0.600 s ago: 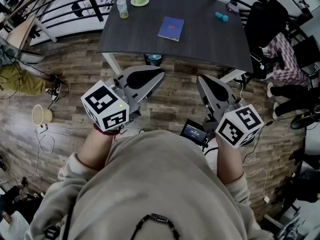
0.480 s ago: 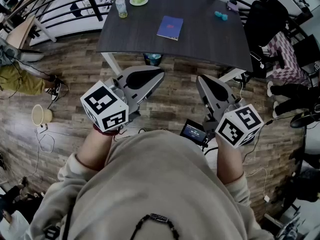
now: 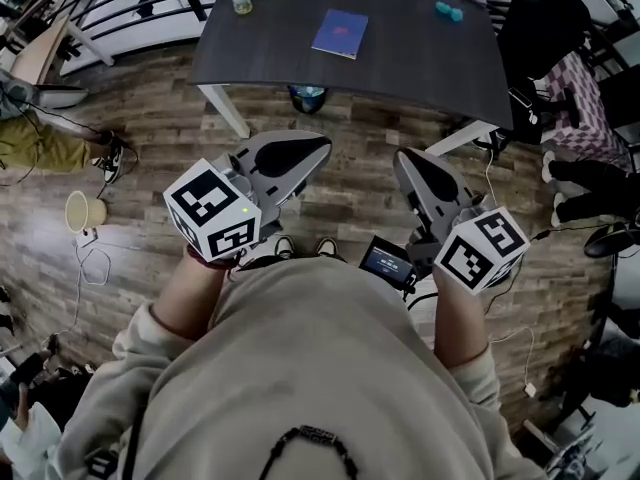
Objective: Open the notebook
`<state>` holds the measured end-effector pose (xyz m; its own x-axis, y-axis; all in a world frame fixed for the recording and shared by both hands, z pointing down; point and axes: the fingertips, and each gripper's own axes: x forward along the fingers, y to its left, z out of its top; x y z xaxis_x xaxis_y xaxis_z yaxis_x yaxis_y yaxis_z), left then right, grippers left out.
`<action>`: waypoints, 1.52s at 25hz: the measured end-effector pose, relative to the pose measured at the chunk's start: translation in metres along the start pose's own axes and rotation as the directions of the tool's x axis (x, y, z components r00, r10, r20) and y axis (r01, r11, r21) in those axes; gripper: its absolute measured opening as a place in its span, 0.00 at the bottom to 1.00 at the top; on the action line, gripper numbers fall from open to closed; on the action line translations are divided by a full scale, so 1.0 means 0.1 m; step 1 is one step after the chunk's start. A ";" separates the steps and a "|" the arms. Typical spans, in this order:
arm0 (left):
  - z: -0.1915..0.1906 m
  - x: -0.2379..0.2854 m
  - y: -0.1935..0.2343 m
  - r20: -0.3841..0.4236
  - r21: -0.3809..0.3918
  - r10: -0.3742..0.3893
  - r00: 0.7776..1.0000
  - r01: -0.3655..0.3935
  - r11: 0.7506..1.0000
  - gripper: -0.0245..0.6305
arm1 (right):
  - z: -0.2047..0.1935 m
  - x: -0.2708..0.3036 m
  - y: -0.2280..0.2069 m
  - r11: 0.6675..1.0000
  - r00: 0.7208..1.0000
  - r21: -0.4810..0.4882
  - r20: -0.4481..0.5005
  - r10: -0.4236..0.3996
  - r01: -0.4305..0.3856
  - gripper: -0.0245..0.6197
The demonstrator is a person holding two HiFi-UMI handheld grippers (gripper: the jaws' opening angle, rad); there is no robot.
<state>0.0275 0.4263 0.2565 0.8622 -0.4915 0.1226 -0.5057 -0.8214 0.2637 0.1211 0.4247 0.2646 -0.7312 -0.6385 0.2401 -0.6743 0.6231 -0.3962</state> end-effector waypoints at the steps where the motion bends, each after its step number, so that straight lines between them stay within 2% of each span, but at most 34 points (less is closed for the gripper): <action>1: -0.04 0.02 -0.01 -0.012 -0.004 0.000 1.000 0.000 1.000 0.04 | -0.04 -0.02 -0.04 1.000 1.000 0.021 0.003 0.000 0.000 0.06; 6: -0.18 0.27 -0.10 -0.054 -0.010 -0.006 0.999 0.006 1.000 0.04 | -0.15 -0.18 -0.29 0.996 1.000 0.090 0.023 -0.010 0.008 0.06; 13: -0.27 0.69 -0.22 -0.112 -0.019 -0.057 0.992 0.055 0.998 0.04 | -0.30 -0.36 -0.70 0.985 0.998 0.163 0.029 -0.052 0.047 0.06; 19: -0.35 0.82 -0.18 -0.134 -0.016 -0.071 0.988 0.069 0.997 0.04 | -0.30 -0.40 -0.85 0.981 0.998 0.188 0.040 -0.058 0.050 0.06; 28: -0.25 0.83 0.35 -0.106 -0.044 -0.091 0.990 0.086 0.995 0.04 | -0.08 0.07 -0.97 0.985 0.996 0.151 0.012 -0.086 0.083 0.06; 35: 0.12 0.79 1.00 -0.046 -0.020 -0.119 0.992 0.118 0.993 0.04 | 0.38 0.59 -0.90 0.991 0.996 0.094 0.016 -0.092 0.090 0.06; 38: 0.18 0.72 1.36 -0.039 -0.002 -0.098 0.994 0.098 0.995 0.04 | 0.48 0.80 -0.91 0.991 0.994 0.081 0.016 -0.105 0.103 0.06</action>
<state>0.0200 0.2744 0.2843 0.9083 -0.3966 0.1333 -0.4183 -0.8654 0.2760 0.1289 0.2951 0.2772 -0.6547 -0.7075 0.2663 -0.7356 0.5152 -0.4398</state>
